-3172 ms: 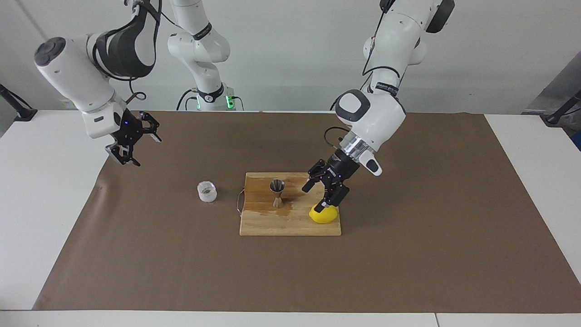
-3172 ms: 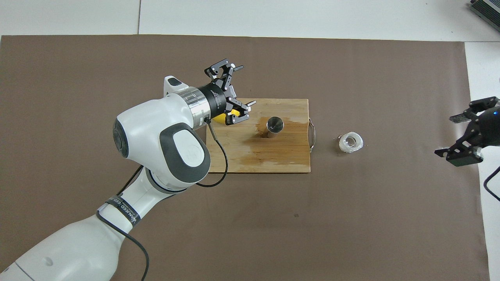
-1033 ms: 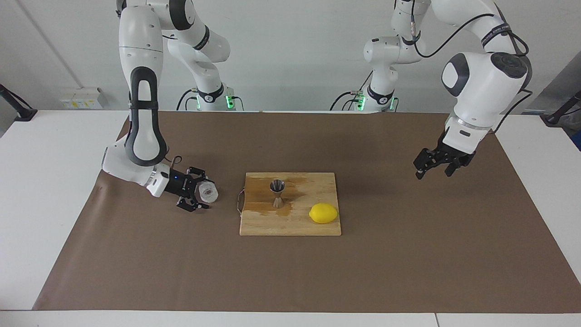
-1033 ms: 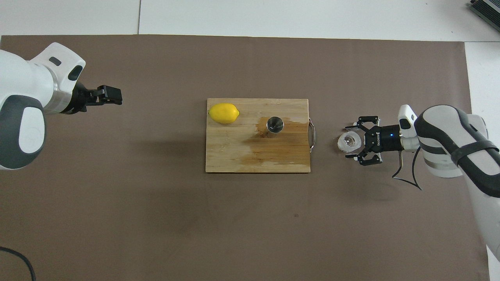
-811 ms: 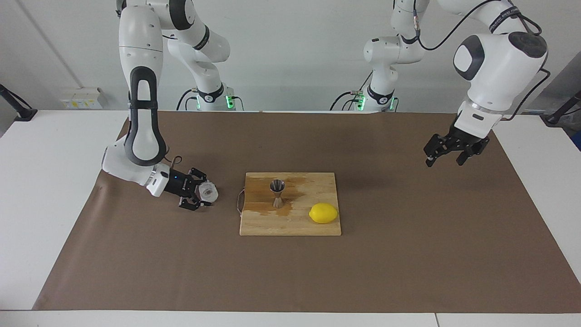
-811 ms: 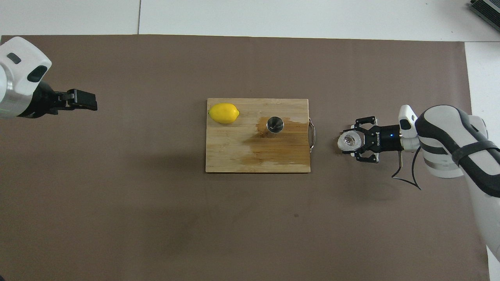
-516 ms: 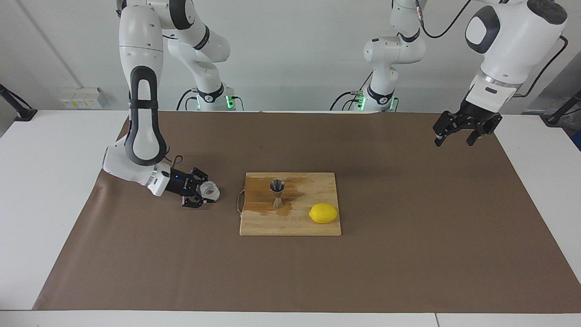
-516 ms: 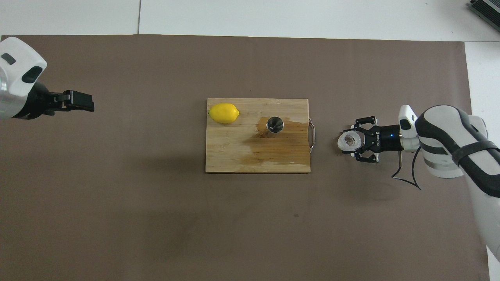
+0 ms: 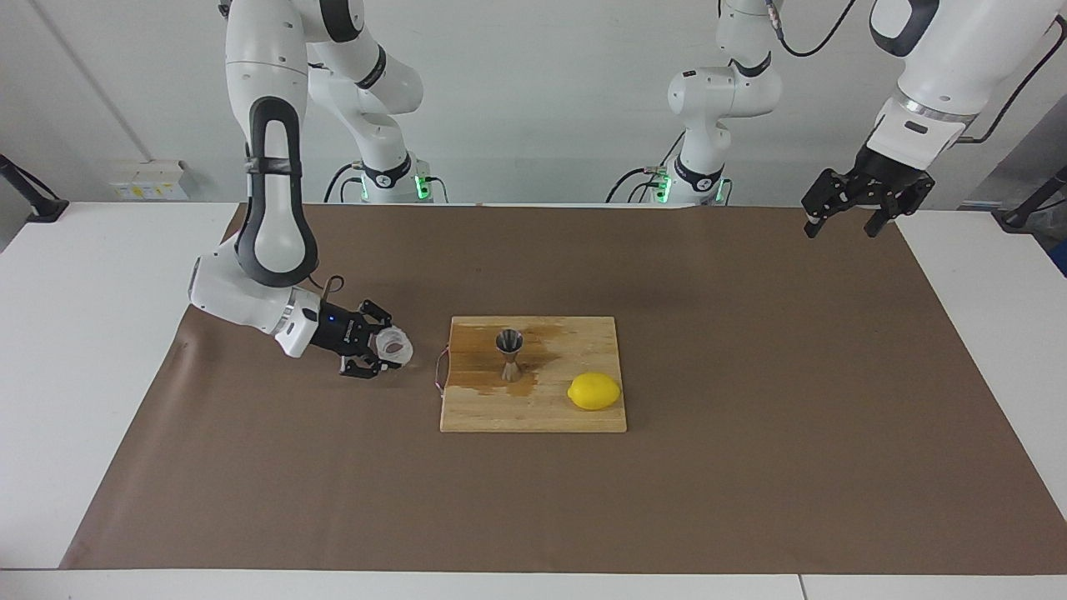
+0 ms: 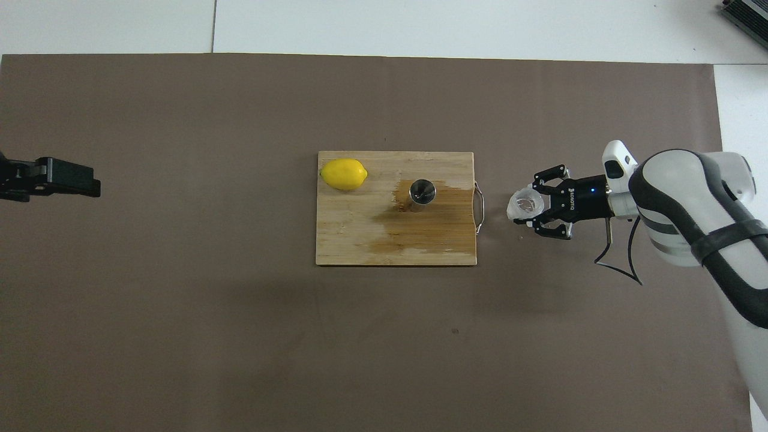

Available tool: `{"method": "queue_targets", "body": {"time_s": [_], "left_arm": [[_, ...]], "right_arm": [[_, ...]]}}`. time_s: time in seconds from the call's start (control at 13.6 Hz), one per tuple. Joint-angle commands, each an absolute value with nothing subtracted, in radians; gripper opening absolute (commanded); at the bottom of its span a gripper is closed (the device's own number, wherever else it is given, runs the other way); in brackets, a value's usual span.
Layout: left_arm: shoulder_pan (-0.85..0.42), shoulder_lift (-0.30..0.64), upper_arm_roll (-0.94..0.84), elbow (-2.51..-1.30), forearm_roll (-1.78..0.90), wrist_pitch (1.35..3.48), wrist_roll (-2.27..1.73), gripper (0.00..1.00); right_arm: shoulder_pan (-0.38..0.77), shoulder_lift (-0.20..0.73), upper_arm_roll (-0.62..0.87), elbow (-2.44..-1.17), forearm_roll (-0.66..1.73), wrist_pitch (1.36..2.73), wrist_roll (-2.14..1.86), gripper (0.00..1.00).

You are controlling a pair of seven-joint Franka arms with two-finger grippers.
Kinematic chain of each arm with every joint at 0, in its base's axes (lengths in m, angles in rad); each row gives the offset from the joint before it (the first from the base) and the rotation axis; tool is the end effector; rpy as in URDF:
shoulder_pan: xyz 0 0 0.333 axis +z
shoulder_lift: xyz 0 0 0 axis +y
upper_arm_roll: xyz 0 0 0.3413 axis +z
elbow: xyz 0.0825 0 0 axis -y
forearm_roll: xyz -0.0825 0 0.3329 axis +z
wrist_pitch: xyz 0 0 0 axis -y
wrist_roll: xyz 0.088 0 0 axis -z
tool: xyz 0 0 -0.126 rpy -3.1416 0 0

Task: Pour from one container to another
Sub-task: 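Grasp the white cup with the right gripper and lift it, then carry the white cup above the metal cup with the right gripper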

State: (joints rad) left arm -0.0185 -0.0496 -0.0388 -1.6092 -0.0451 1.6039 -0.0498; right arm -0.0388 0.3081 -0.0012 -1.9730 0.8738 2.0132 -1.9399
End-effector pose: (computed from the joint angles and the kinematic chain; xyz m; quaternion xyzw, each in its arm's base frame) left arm 0.4898 -0.0342 0.6423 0.9995 -0.0035 0.0209 0.0227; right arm 0.5595 0.0361 0.3546 -0.7100 -0.5963 -0.2301 0.2957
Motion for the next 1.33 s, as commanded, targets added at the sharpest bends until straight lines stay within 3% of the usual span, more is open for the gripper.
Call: {"method": "queue_targets", "body": {"time_s": [0.0, 0.3, 1.25], "left_arm": [[-0.012, -0.057, -0.048, -1.598, -0.008, 1.555, -0.026, 1.0], [-0.011, -0.074, -0.051, -1.624, -0.018, 1.56, -0.025, 1.0], [0.001, -0.094, -0.054, -1.66, -0.021, 1.569, -0.026, 1.0]], "right_arm": [[0.02, 0.258, 0.006, -1.915, 0.74, 2.016, -1.711, 0.39], [0.132, 0.213, 0.006, -1.87, 0.573, 2.022, -1.412, 0.39], [0.38, 0.222, 0.008, -1.822, 0.132, 2.132, -0.913, 0.4]]}}
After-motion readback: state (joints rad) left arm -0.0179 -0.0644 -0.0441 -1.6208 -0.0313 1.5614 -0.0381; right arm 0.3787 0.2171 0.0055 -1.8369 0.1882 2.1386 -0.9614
